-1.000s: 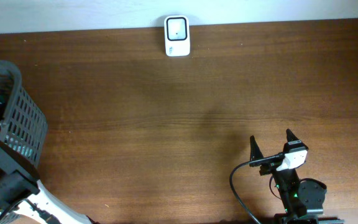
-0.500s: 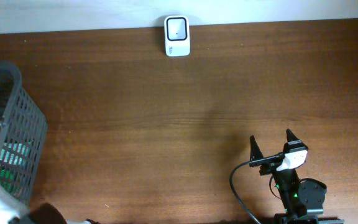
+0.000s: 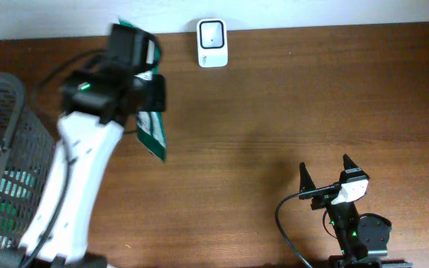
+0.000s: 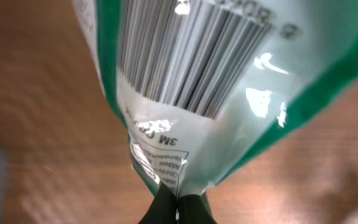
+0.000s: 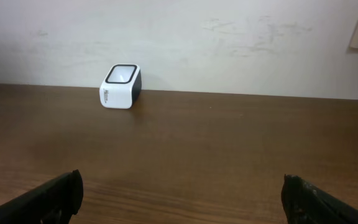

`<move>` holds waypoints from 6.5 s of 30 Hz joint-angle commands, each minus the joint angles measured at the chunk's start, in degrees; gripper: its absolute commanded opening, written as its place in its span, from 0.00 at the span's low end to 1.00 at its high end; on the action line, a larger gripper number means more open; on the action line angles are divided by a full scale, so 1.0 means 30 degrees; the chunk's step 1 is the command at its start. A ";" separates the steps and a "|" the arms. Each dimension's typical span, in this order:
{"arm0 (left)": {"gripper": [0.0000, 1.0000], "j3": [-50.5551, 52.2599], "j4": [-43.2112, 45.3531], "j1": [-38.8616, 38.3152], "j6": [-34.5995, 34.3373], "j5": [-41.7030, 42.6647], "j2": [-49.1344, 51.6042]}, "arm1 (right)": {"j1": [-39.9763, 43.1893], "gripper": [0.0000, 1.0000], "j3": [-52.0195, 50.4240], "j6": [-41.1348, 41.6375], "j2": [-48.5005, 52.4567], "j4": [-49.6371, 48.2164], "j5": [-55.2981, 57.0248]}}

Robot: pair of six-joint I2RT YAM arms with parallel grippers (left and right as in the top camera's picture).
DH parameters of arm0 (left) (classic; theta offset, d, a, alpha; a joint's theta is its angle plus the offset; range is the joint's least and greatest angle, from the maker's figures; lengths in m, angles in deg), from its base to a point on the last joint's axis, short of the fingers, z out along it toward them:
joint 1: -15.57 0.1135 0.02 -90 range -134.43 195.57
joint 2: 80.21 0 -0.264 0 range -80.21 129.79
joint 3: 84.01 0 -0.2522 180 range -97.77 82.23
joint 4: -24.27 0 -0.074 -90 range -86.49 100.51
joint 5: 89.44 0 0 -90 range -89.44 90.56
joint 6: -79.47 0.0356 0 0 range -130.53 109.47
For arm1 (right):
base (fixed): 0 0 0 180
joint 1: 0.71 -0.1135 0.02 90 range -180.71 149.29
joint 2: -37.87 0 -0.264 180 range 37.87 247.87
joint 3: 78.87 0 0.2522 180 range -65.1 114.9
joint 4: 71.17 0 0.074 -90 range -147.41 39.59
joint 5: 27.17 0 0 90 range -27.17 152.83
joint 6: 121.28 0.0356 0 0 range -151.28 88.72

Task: Scan the item barcode
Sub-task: 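Grasp the green-white wipes pack with the left gripper and lift out, then place the wipes pack on the table centre and release, then grasp the green-lidded jar in the basket with the left gripper, then place the green-lidded jar right of the wipes pack, then grasp the pale green pouch in the basket with the left gripper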

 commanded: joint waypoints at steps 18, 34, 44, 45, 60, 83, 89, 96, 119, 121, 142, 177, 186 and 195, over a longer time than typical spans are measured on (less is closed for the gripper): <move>0.99 -0.2397 0.2390 -0.3504 -0.7541 0.5187 0.7045 | 0.0058 0.98 -0.0102 0.0007 -0.0138 0.0080 -0.0168; 0.97 -0.6455 -0.4226 1.9875 -0.5523 -0.0823 0.1501 | 0.0058 0.98 -0.0102 0.0007 -0.0138 0.0080 -0.0175; 0.97 -0.2317 -0.6375 2.1813 -0.5348 -0.1144 0.5821 | 0.0058 0.98 -0.0102 0.0007 -0.0138 0.0080 -0.0168; 0.97 -0.1013 -0.5799 2.1908 -0.5362 -0.1188 0.5821 | 0.0058 0.98 -0.0102 0.0007 -0.0138 0.0080 -0.0168; 0.92 0.5246 -0.1829 2.2964 -0.5202 -0.1341 0.5391 | 0.0058 0.98 -0.0102 0.0007 -0.0138 0.0080 -0.0168; 0.38 -0.2696 -0.4087 2.1777 -0.4342 -0.0627 0.5391 | 0.0058 0.98 -0.0102 0.0007 -0.0138 0.0080 -0.0168; 0.39 -1.2415 -0.7104 1.7966 -0.4342 -0.0619 0.5391 | 0.0058 0.98 -0.0102 0.0007 -0.0138 0.0080 -0.0175; 0.40 -1.9744 -0.7912 0.9697 -0.4350 -0.0831 0.4779 | 0.0058 0.98 -0.0102 0.0007 -0.0138 0.0080 -0.0168; 0.43 -0.6608 0.0984 -0.9107 -0.4357 0.0306 1.4375 | 0.0058 0.98 -0.0102 0.0007 -0.0138 0.0080 -0.0168; 0.45 -0.6608 0.1020 -0.9034 -0.4357 0.0313 1.4841 | 0.0058 0.98 -0.0102 0.0007 -0.0138 0.0080 -0.0168; 0.97 -2.3868 -0.8393 0.8065 -0.2492 -0.0692 0.6776 | 0.0058 0.98 -0.0102 0.0007 -0.0138 0.0080 -0.0168; 0.53 0.9282 0.5887 2.1026 -0.4167 -0.0364 0.4677 | 0.0058 0.98 -0.0102 0.0007 -0.0146 0.0080 -0.0168; 0.06 1.1045 0.7905 2.1026 -0.4160 -0.0357 0.4670 | 0.0058 0.98 -0.0102 0.0007 -0.0138 0.0080 -0.0168; 0.00 0.5049 0.3927 2.1019 -0.4153 0.1588 0.3993 | 0.0058 0.98 -0.0102 0.0007 -0.0138 0.0080 -0.0168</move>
